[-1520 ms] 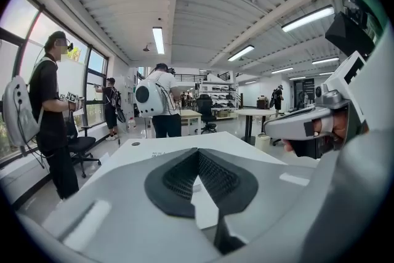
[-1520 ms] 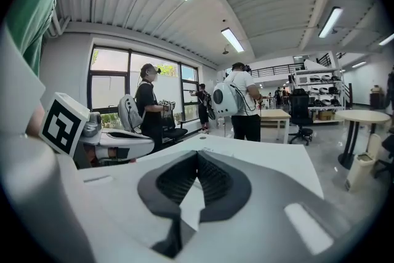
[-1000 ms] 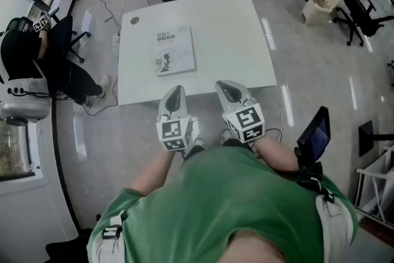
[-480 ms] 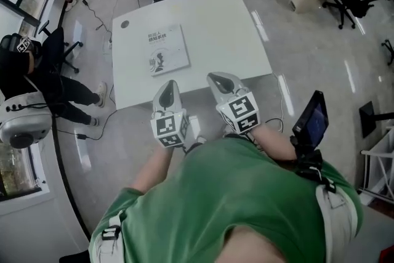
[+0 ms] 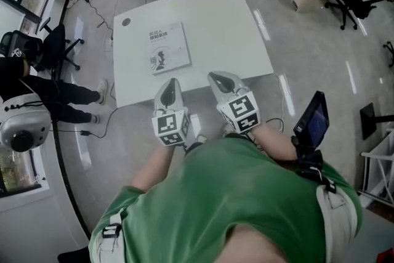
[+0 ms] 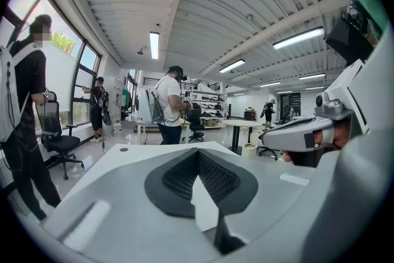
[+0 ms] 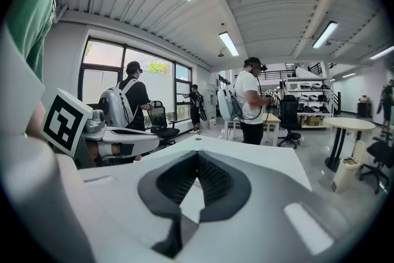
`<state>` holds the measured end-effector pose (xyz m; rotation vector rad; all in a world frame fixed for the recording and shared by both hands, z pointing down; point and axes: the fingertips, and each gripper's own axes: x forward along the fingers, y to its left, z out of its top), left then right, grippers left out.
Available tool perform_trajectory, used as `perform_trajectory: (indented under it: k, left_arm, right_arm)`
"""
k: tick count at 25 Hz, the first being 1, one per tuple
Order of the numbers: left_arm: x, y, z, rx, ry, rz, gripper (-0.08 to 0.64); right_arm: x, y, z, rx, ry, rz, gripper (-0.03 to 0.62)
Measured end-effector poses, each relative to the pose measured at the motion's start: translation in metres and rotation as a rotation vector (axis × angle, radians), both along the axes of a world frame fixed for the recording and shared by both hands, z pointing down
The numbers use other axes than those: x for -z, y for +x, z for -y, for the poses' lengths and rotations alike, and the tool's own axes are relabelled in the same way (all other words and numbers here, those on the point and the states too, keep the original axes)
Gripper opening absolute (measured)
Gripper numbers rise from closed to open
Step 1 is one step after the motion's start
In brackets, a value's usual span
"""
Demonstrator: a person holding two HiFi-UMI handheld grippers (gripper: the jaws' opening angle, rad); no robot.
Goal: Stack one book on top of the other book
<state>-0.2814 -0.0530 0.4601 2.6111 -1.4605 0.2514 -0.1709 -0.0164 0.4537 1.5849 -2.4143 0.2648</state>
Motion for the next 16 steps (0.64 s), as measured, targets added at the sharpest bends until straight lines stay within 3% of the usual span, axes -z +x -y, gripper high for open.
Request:
perform_trajectory:
  k: [16]
  left_arm:
    - [-0.007, 0.005, 0.000, 0.005, -0.010, 0.005, 0.006]
  right_arm:
    - [-0.006, 0.004, 0.003, -0.005, 0.017, 0.005, 0.003]
